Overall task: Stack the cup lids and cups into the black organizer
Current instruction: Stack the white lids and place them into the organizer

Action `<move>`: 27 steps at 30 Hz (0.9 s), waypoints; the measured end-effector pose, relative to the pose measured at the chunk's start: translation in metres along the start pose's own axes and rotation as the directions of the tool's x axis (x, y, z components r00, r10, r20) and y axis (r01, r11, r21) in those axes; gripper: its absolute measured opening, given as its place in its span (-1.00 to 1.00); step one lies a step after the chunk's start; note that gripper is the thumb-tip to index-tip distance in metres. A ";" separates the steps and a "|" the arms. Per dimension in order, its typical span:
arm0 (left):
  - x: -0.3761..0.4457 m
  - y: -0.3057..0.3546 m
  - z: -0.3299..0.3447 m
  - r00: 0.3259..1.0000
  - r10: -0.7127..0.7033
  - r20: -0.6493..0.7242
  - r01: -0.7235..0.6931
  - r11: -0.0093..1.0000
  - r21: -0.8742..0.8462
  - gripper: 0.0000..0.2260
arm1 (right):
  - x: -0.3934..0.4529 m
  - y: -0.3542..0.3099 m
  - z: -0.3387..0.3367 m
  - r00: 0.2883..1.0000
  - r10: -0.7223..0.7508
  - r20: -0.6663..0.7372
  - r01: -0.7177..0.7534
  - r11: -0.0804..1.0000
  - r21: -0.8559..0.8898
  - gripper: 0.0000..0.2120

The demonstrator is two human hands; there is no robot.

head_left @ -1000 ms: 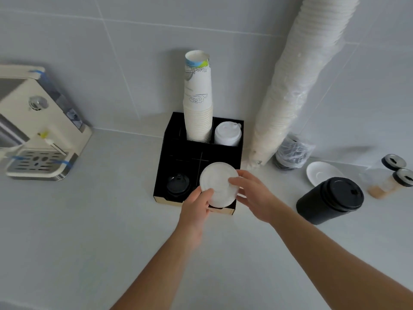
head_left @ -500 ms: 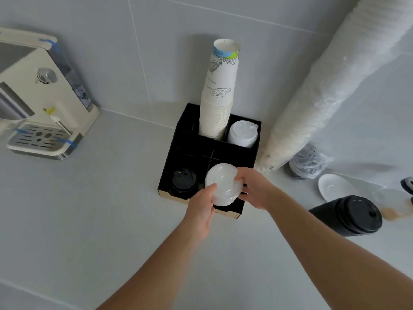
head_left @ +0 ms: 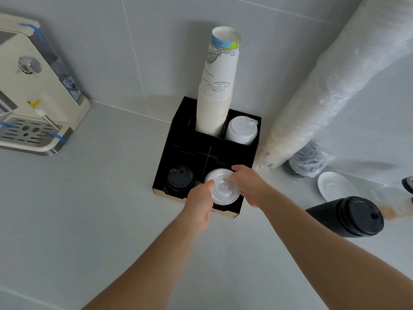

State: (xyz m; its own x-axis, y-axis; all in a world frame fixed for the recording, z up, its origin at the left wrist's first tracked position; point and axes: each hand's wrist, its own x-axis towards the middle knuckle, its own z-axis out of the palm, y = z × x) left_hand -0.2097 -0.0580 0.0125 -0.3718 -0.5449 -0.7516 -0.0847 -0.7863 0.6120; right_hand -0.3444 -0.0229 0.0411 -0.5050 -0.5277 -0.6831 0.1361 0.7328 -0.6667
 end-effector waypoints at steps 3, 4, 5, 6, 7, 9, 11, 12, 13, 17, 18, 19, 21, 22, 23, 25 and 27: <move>0.006 -0.003 -0.001 1.000 -0.008 -0.023 0.008 1.000 0.021 -0.95 | -0.002 0.000 0.001 1.000 -0.005 -0.001 0.005 1.000 -0.018 -0.36; 0.006 -0.004 0.000 1.000 -0.006 -0.019 0.007 0.999 0.035 -0.96 | -0.004 0.000 0.001 1.000 -0.007 -0.002 0.007 1.000 -0.019 -0.36; 0.009 -0.006 0.000 1.000 0.001 -0.011 0.000 0.999 0.049 -0.87 | -0.004 0.001 0.000 1.000 -0.020 -0.006 0.020 1.000 -0.019 -0.37; 0.010 -0.007 0.001 1.000 0.009 -0.004 -0.009 0.998 0.060 -0.75 | -0.007 0.000 -0.002 0.999 -0.032 -0.011 0.032 0.999 -0.019 -0.38; 0.012 -0.009 0.002 1.000 0.011 -0.001 -0.011 0.997 0.079 -0.64 | -0.007 0.001 -0.004 0.998 -0.054 -0.019 0.054 0.998 -0.012 -0.39; 0.013 -0.010 0.004 1.000 0.018 -0.007 -0.017 0.993 0.113 -0.52 | -0.008 0.002 -0.008 0.996 -0.077 -0.034 0.077 0.997 0.008 -0.42; 0.015 -0.011 0.006 0.999 0.017 -0.035 -0.012 0.990 0.141 -0.46 | -0.009 0.005 -0.012 0.994 -0.101 -0.036 0.102 0.994 0.034 -0.43; 0.016 -0.011 0.007 0.999 0.021 -0.049 -0.013 0.988 0.157 -0.48 | -0.011 0.006 -0.014 0.993 -0.109 -0.037 0.111 0.993 0.048 -0.43; 0.018 -0.011 0.007 0.998 0.031 -0.060 -0.020 0.985 0.169 -0.52 | -0.012 0.009 -0.016 0.992 -0.117 -0.040 0.119 0.991 0.062 -0.44; 0.018 -0.009 0.013 0.996 0.047 -0.082 -0.030 0.981 0.193 -0.60 | -0.017 0.021 -0.025 0.982 -0.158 -0.101 0.171 0.976 0.137 -0.51; 0.018 -0.009 0.015 0.996 0.042 -0.084 -0.024 0.979 0.202 -0.59 | -0.019 0.024 -0.027 0.979 -0.157 -0.129 0.177 0.971 0.161 -0.55; 0.019 -0.007 0.016 0.995 0.040 -0.088 -0.022 0.979 0.202 -0.58 | -0.020 0.027 -0.030 0.974 -0.158 -0.160 0.185 0.967 0.176 -0.61; 0.021 -0.005 0.019 0.994 0.024 -0.106 -0.001 0.977 0.212 -0.53 | -0.022 0.032 -0.034 0.967 -0.149 -0.205 0.190 0.961 0.201 -0.71; 0.022 -0.004 0.020 0.993 0.015 -0.114 0.011 0.975 0.220 -0.50 | -0.023 0.034 -0.035 0.966 -0.142 -0.214 0.188 0.960 0.210 -0.73; 0.023 -0.002 0.021 0.993 0.011 -0.115 0.016 0.974 0.226 -0.47 | -0.022 0.037 -0.035 0.967 -0.136 -0.215 0.183 0.959 0.216 -0.73; 0.026 0.000 0.023 0.994 0.005 -0.114 0.022 0.971 0.238 -0.43 | -0.022 0.041 -0.036 0.971 -0.126 -0.201 0.170 0.961 0.218 -0.64; 0.028 0.001 0.024 0.994 -0.002 -0.113 0.030 0.969 0.247 -0.42 | -0.023 0.045 -0.036 0.981 -0.105 -0.166 0.140 0.966 0.217 -0.58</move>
State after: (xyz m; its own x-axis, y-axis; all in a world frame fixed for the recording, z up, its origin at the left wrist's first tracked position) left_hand -0.2423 -0.0672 -0.0019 -0.2648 -0.5726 -0.7759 -0.3213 -0.7063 0.6308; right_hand -0.3578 0.0376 0.0379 -0.6509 -0.5228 -0.5504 0.2455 0.5412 -0.8043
